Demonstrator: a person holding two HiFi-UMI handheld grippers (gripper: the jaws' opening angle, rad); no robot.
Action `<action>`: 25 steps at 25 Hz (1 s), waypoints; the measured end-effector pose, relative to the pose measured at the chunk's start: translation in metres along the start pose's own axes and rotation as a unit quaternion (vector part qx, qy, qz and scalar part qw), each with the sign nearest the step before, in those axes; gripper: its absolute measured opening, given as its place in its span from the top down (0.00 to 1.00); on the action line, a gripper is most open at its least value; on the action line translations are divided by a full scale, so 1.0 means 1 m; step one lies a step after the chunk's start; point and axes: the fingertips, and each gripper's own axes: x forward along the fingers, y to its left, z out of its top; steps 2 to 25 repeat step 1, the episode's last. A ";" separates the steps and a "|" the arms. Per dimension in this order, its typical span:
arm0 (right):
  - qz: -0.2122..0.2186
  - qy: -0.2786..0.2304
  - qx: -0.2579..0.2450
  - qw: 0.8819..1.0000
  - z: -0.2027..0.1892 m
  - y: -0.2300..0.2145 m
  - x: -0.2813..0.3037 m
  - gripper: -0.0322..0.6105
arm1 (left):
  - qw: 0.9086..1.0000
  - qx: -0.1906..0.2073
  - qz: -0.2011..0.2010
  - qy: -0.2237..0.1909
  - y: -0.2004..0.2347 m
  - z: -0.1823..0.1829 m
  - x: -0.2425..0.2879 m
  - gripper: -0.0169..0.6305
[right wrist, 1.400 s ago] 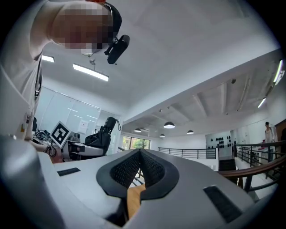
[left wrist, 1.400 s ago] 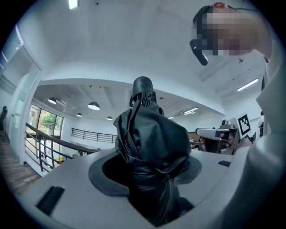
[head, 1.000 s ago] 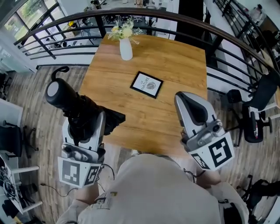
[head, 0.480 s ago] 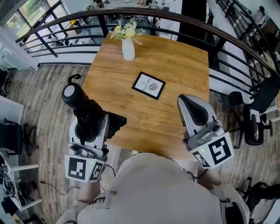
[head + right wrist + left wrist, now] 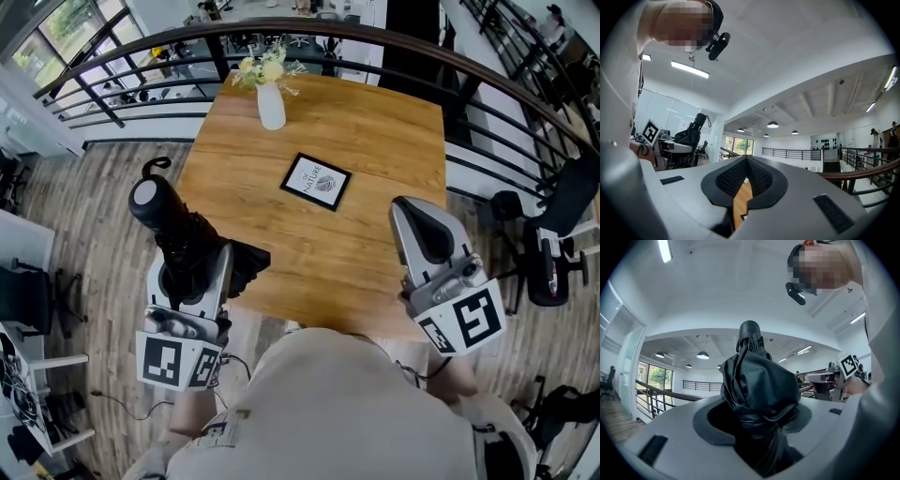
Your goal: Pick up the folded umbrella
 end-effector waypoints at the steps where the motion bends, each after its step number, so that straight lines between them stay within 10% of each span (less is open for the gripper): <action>1: -0.001 0.001 -0.001 1.000 0.000 -0.001 -0.002 0.91 | 1.000 0.001 -0.001 0.002 -0.001 0.001 -0.001 0.58; 25: -0.001 0.001 -0.001 1.000 0.000 -0.001 -0.002 0.91 | 1.000 0.001 -0.001 0.002 -0.001 0.001 -0.001 0.58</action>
